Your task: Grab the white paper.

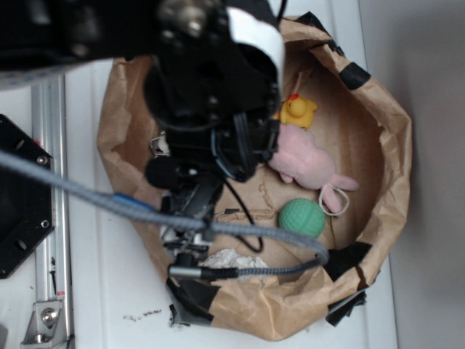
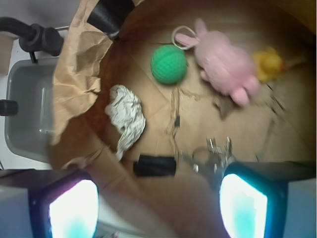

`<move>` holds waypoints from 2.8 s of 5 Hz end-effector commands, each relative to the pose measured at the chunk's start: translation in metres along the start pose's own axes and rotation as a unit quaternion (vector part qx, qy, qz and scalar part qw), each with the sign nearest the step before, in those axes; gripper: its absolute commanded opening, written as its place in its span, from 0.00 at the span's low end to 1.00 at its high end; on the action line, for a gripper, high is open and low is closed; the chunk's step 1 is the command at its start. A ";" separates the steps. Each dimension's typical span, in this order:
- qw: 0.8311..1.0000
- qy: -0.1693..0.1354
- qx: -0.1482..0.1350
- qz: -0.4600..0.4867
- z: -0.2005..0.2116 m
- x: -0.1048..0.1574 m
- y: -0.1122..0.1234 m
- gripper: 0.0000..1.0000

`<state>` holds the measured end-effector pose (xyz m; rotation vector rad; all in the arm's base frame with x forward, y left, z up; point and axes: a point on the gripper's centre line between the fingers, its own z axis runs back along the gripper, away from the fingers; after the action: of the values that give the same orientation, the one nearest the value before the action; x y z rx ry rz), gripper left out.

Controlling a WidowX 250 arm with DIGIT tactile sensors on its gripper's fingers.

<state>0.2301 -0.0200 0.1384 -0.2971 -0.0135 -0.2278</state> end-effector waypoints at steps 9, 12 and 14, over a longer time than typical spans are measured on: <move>0.988 -0.034 -0.094 -0.116 -0.100 0.043 -0.072 1.00; 0.994 -0.041 -0.061 -0.077 -0.102 0.035 -0.048 0.00; 0.995 -0.098 -0.013 0.001 -0.055 0.041 -0.001 0.00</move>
<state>0.2597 -0.0460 0.0669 -0.3572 -0.1263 -0.2075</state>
